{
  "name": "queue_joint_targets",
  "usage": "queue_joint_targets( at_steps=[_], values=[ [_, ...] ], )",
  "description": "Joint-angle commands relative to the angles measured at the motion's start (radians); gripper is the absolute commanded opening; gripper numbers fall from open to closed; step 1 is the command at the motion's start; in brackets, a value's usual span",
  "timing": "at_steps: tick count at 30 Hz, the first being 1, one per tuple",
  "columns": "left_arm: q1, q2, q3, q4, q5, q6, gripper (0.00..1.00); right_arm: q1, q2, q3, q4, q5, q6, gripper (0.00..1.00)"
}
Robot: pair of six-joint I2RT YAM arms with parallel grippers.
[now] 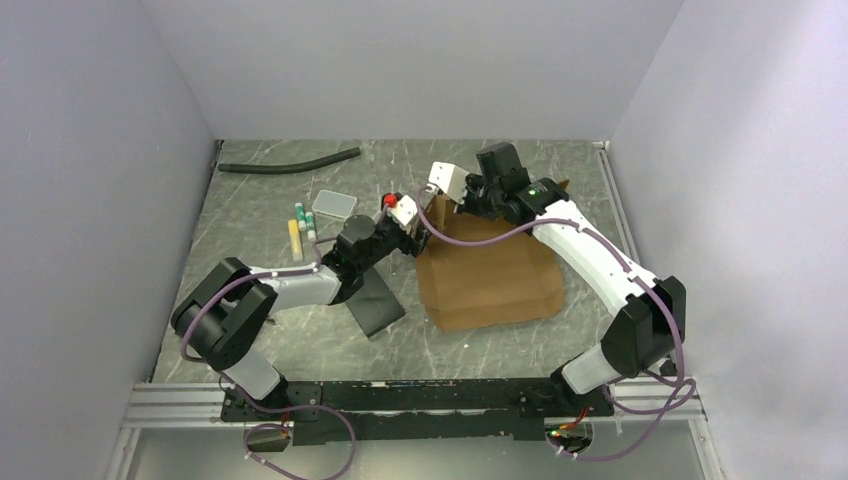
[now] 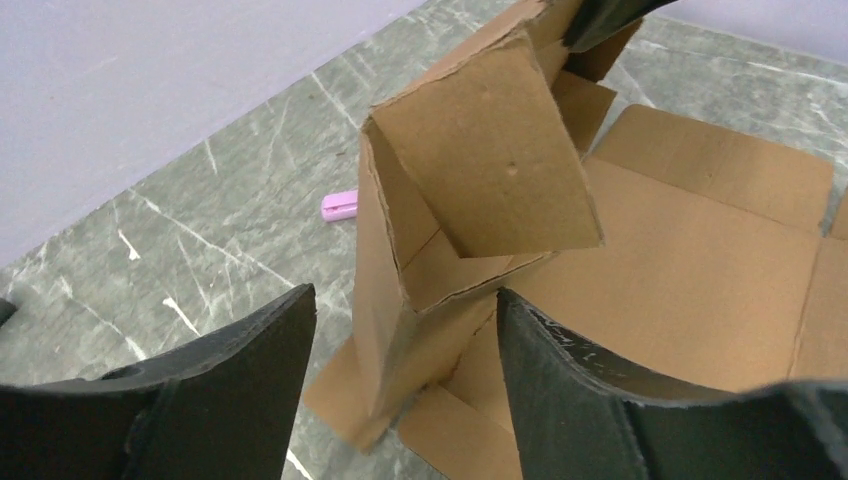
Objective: Fold the paper box
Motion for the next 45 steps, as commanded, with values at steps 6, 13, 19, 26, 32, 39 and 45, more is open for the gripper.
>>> queue_joint_targets(
  at_steps=[6,13,19,26,32,39,45],
  values=[
    [-0.002,0.024,0.012,0.096,-0.090,-0.011,0.50,-0.001,-0.080,-0.070,0.047,-0.052,0.081,0.15],
    [-0.002,0.030,0.027,0.068,-0.088,-0.004,0.11,-0.014,-0.109,-0.129,0.095,-0.032,0.085,0.41],
    [0.000,0.023,0.041,0.029,-0.059,0.004,0.00,-0.105,-0.157,-0.179,0.137,-0.057,0.091,0.52],
    [0.014,0.017,0.062,-0.017,-0.007,-0.011,0.00,-0.176,-0.232,-0.274,0.234,0.008,0.026,0.65],
    [0.039,0.003,0.083,-0.075,0.051,-0.023,0.00,-0.274,-0.279,-0.364,0.351,-0.048,-0.118,0.63],
    [0.073,-0.011,0.100,-0.114,0.097,-0.060,0.06,-0.308,-0.287,-0.400,0.391,-0.154,-0.201,0.07],
    [0.134,-0.152,0.018,-0.148,0.125,-0.272,0.63,-0.309,-0.318,-0.355,0.287,-0.155,-0.130,0.00]
  ],
)
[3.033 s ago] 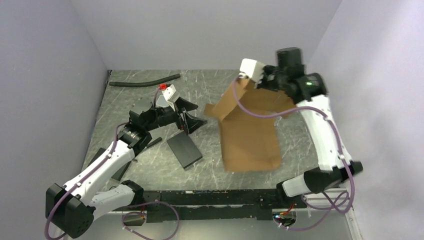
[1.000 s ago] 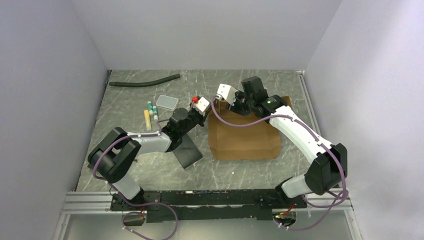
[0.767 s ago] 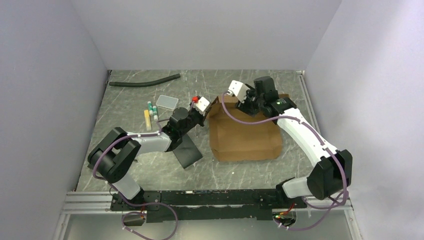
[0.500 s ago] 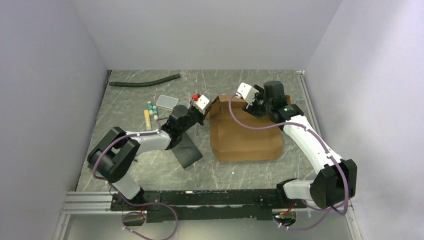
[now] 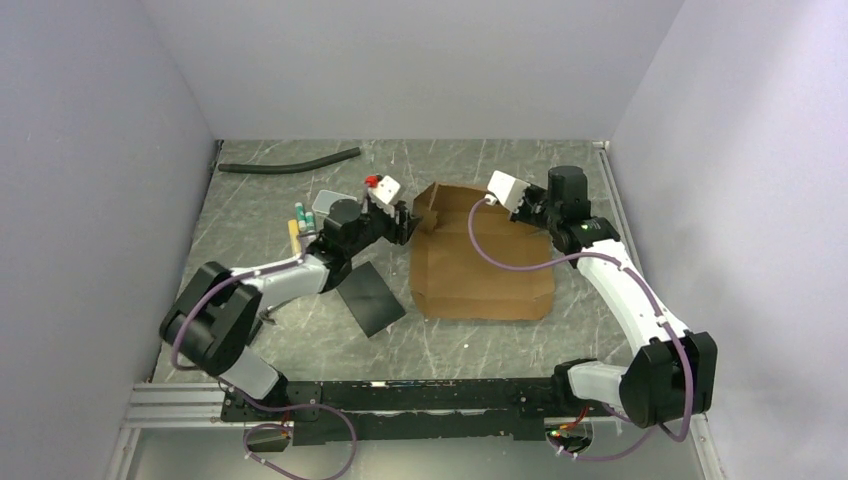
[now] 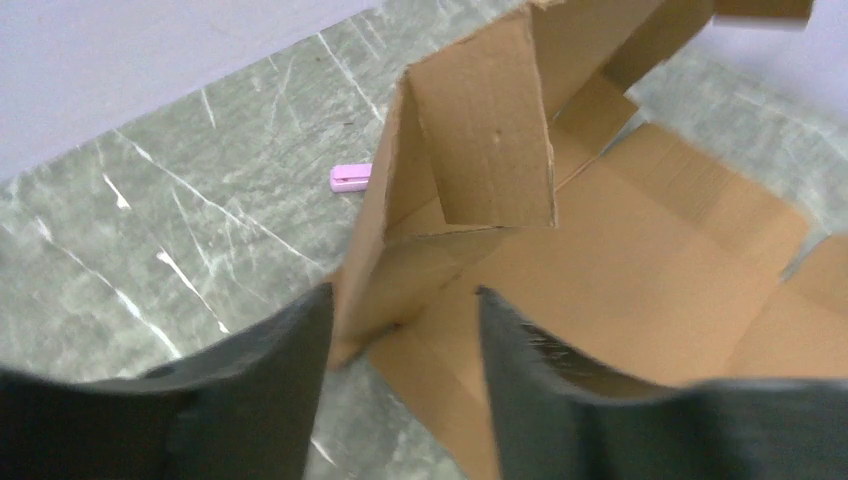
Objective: Fold the paper box
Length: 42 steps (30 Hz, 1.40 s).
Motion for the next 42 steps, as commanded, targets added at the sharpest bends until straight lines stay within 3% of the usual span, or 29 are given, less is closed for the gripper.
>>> queue_joint_targets(
  at_steps=[1,3,7,10,14,19,29,33,37,40,42],
  values=[
    [0.044,-0.173,-0.068,0.006,0.039,-0.199,0.72,-0.001,-0.040,0.066,-0.083,-0.049,0.067,0.00],
    [0.046,-0.252,-0.122,0.008,0.020,-0.249,0.85,0.000,-0.035,0.095,-0.126,-0.047,0.111,0.00],
    [0.035,-0.334,-0.183,0.005,-0.001,-0.323,0.95,0.003,-0.009,0.140,-0.186,-0.079,0.190,0.00],
    [-0.060,-0.333,-0.210,0.044,-0.134,-0.280,0.99,0.004,0.017,0.163,-0.212,-0.102,0.226,0.00],
    [-0.210,-0.216,-0.141,0.018,-0.471,-0.195,0.99,0.005,0.042,0.174,-0.237,-0.136,0.246,0.00],
    [-0.265,-0.007,0.042,-0.061,-0.893,-0.229,0.99,0.004,0.046,0.170,-0.251,-0.172,0.259,0.00],
    [-0.281,0.255,0.201,0.077,-1.107,-0.271,0.92,0.005,0.057,0.170,-0.261,-0.205,0.271,0.00],
    [-0.280,0.289,0.221,0.137,-1.145,-0.221,0.75,0.004,0.058,0.165,-0.263,-0.197,0.266,0.00],
    [-0.273,0.259,0.143,0.264,-1.106,-0.075,0.52,0.005,0.044,0.150,-0.269,-0.183,0.231,0.00],
    [-0.255,0.193,0.076,0.272,-0.963,0.030,0.25,0.005,0.022,0.143,-0.281,-0.194,0.195,0.00],
    [-0.228,0.111,0.049,0.184,-0.799,0.061,0.06,0.004,0.007,0.143,-0.288,-0.200,0.177,0.00]
  ],
)
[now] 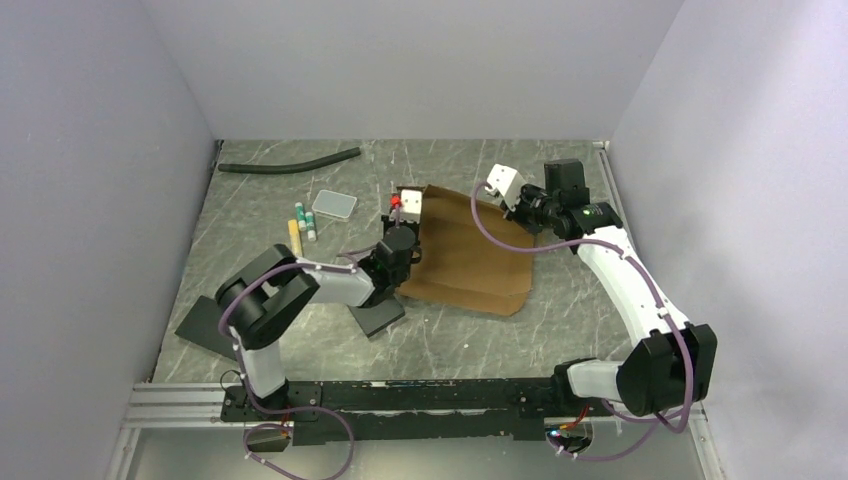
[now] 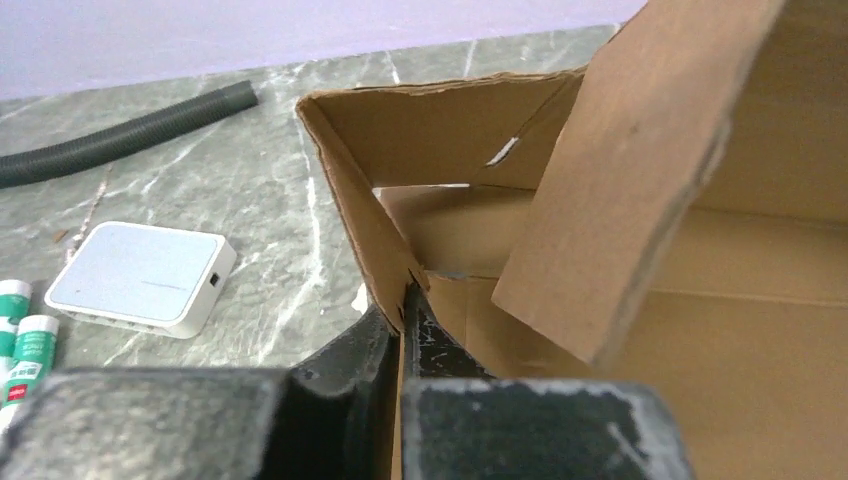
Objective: Fold the paper box
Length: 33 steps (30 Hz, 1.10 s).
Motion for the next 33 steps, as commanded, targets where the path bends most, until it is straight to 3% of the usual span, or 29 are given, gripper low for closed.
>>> queue_joint_targets(
  at_steps=[1,6,10,16,22,26,30,33],
  values=[
    [0.057,-0.184,-0.047,-0.067,0.302,0.144,0.00,0.001,-0.054,0.005,-0.017,-0.042,-0.041,0.00],
    [0.172,-0.370,-0.065,-0.305,0.723,0.191,0.00,-0.003,-0.115,0.006,-0.047,-0.059,-0.088,0.00],
    [0.249,-0.496,-0.039,-0.504,0.961,0.235,0.00,-0.024,-0.176,0.008,-0.064,-0.072,-0.121,0.00],
    [0.299,-0.588,0.004,-0.768,1.147,0.345,0.00,-0.029,-0.232,-0.005,-0.124,-0.143,-0.181,0.00],
    [0.307,-0.704,-0.024,-0.854,1.095,0.410,0.00,-0.031,-0.232,-0.001,-0.148,-0.105,-0.188,0.00],
    [0.307,-0.769,-0.070,-0.836,0.952,0.397,0.00,-0.034,-0.254,0.005,-0.166,-0.130,-0.191,0.00],
    [0.308,-0.790,-0.140,-0.773,0.759,0.279,0.00,-0.035,-0.265,0.005,-0.183,-0.153,-0.191,0.00],
    [0.310,-0.786,-0.173,-0.751,0.635,0.122,0.16,-0.035,-0.256,0.013,-0.197,-0.170,-0.174,0.00]
  ],
)
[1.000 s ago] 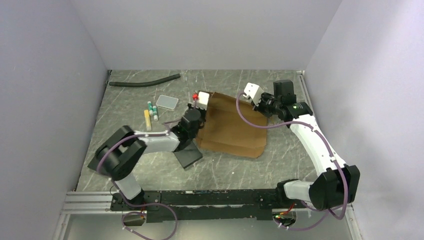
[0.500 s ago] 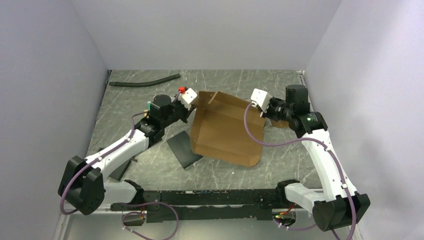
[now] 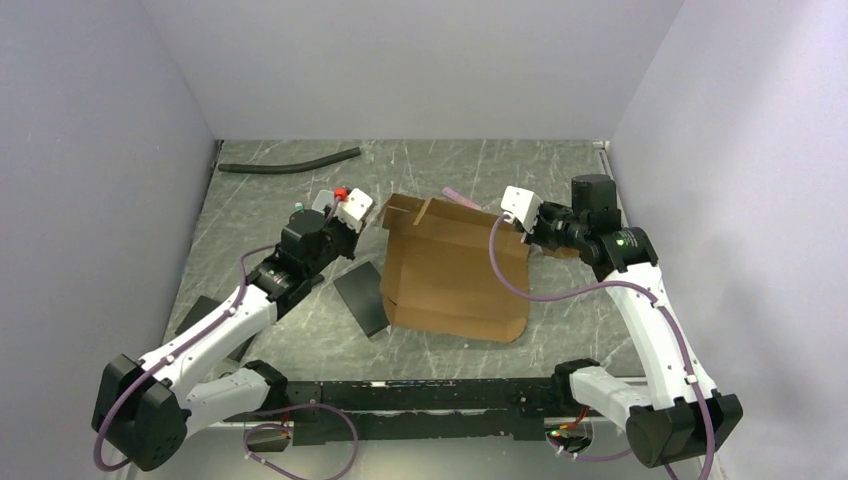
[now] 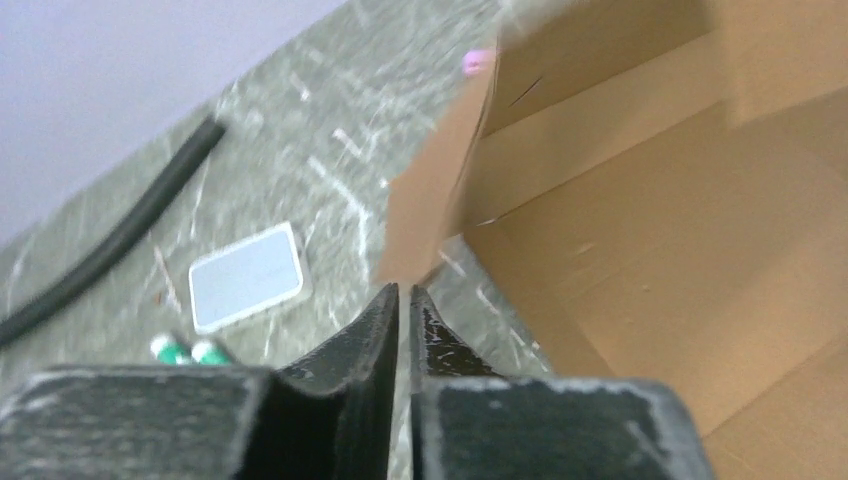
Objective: Fold the paper box
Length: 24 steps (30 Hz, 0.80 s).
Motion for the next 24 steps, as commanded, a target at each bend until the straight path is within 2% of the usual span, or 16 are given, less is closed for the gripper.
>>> queue_joint_targets(
  at_steps=[1,4,6,9,11,14,17,20,22,24],
  values=[
    [0.010,-0.001,-0.050,0.065,-0.217,-0.244,0.22,-0.005,-0.004,0.022,-0.019,-0.060,0.013,0.00],
    [0.013,0.016,-0.063,0.084,-0.150,-0.377,0.44,-0.005,0.014,0.036,-0.019,-0.098,0.051,0.00],
    [0.015,0.023,-0.067,0.081,-0.122,-0.454,0.50,-0.005,0.026,0.047,-0.016,-0.111,0.076,0.00],
    [0.016,-0.025,-0.071,0.024,-0.090,-0.564,0.54,-0.003,0.049,0.060,0.020,-0.077,0.136,0.00],
    [0.017,-0.097,-0.136,0.044,-0.037,-0.611,0.63,-0.001,0.067,0.071,0.043,-0.026,0.176,0.00],
    [0.017,-0.216,-0.281,0.160,0.043,-0.698,0.78,0.000,0.111,0.112,0.038,0.000,0.212,0.00],
    [0.016,-0.288,-0.403,0.272,0.077,-0.763,0.81,0.001,0.154,0.169,0.012,-0.015,0.241,0.00],
    [0.016,-0.290,-0.481,0.451,0.135,-0.781,0.80,0.007,0.184,0.222,-0.024,-0.036,0.257,0.00],
    [0.016,-0.254,-0.483,0.558,0.200,-0.759,0.80,0.017,0.197,0.242,-0.042,-0.039,0.256,0.00],
    [0.017,-0.191,-0.439,0.595,0.256,-0.736,0.80,0.027,0.201,0.243,-0.045,-0.033,0.258,0.00]
  ],
)
